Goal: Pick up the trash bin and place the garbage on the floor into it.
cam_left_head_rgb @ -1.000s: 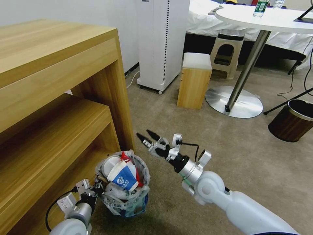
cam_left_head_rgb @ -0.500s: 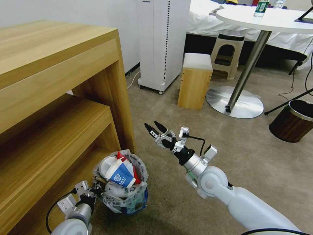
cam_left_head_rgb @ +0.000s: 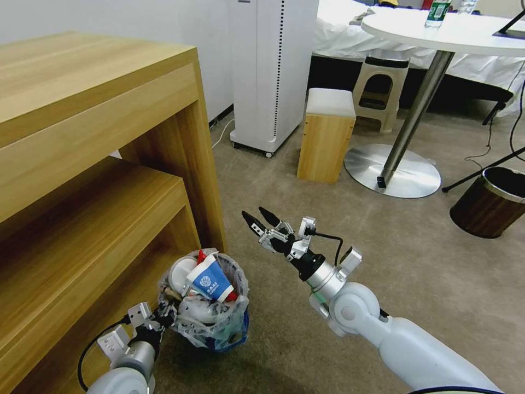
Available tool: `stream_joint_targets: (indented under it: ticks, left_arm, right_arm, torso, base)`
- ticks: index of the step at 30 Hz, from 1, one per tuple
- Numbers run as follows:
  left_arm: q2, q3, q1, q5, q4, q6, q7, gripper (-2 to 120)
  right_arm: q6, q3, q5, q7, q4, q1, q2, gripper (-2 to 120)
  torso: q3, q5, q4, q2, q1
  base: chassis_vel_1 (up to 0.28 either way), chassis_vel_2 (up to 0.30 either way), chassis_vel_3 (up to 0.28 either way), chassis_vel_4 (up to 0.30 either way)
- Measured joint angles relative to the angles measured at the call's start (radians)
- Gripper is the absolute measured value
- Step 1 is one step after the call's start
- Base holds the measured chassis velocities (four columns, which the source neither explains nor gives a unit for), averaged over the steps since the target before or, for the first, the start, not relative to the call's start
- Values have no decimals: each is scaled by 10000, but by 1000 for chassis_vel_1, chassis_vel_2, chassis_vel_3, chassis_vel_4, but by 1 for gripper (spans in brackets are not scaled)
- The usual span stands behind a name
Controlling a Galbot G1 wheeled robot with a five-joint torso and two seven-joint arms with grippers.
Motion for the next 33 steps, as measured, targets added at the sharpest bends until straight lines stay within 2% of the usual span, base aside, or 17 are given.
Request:
stream_joint_targets:
  ticks: [1, 9, 10, 13, 28, 33]
  left_arm:
    - [0, 0, 0, 0, 0, 0, 0, 55]
    - [-65, -111, 0, 245, -45, -180, 106, 88]
    - [-65, -111, 0, 245, -45, -180, 106, 88]
    - [-54, -141, 0, 253, -45, -219, 116, 99]
    - [-55, -442, 30, 651, -374, -451, 255, 100]
    - [-153, -550, 53, 1194, -408, -685, 572, 100]
  right_arm:
    - [0, 0, 0, 0, 0, 0, 0, 100]
    - [99, -16, -105, 4, -44, -36, 65, 100]
    - [99, -16, -105, 4, -44, -36, 65, 100]
    - [109, -21, -119, 7, -53, -26, 77, 100]
    - [204, 12, -194, 36, -76, -28, 92, 100]
    - [296, 130, -326, 287, -89, -89, 54, 100]
  torso:
    - [0, 0, 0, 0, 0]
    - [-1, 2, 1, 0, 0]
    - [-1, 2, 1, 0, 0]
    - [-1, 3, 1, 0, 0]
    - [-3, 3, 1, 0, 0]
    - [-3, 3, 1, 0, 0]
  base:
    - [0, 0, 0, 0]
    - [0, 0, 0, 0]
    - [0, 0, 0, 0]
    - [0, 0, 0, 0]
    - [0, 0, 0, 0]
    - [0, 0, 0, 0]
